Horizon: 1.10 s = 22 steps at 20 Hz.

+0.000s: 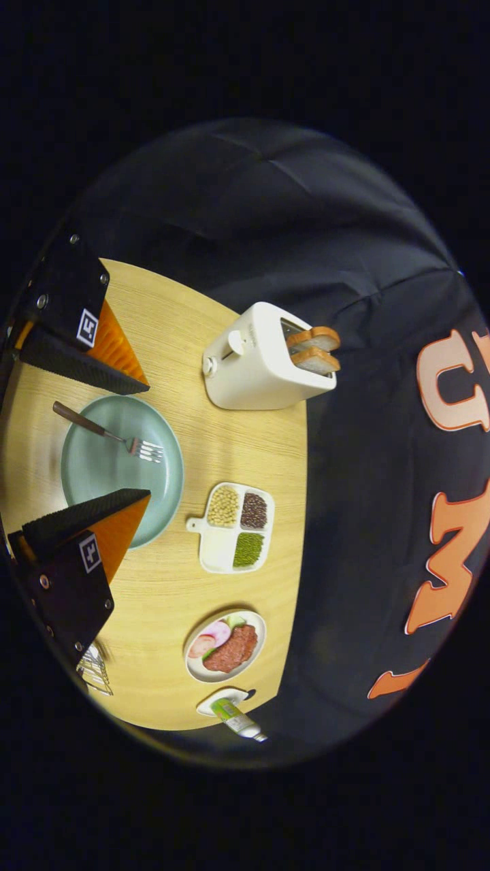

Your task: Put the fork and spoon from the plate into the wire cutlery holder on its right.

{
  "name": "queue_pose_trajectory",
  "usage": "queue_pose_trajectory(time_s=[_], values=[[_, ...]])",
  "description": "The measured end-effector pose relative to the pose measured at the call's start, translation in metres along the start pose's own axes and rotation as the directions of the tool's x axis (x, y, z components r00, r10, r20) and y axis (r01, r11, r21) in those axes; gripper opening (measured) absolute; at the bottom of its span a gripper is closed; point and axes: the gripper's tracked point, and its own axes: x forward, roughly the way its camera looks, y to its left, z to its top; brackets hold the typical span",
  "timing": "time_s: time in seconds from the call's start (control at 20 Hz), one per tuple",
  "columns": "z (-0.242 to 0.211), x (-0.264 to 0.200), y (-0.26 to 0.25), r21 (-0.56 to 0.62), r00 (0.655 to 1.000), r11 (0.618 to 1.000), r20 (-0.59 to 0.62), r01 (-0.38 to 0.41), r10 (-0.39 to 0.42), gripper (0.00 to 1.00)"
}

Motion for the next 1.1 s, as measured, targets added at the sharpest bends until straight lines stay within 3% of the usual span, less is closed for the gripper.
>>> queue_pose_trajectory(time_s=[0.15,0.45,0.7,0.9,1.1], values=[[-0.023,0.017,0.006,0.033,0.992,0.999,-0.121,-0.015,0.019,0.84],[-0.065,0.045,-0.005,0.035,0.946,0.997,-0.320,0.064,-0.050,0.83],[-0.084,0.065,0.005,0.070,0.915,0.995,-0.403,0.070,-0.036,0.78],[-0.091,0.079,0.003,0.085,0.902,0.990,-0.427,0.109,-0.062,0.66],[-0.097,0.086,0.006,0.101,0.894,0.988,-0.444,0.120,-0.064,0.40]])
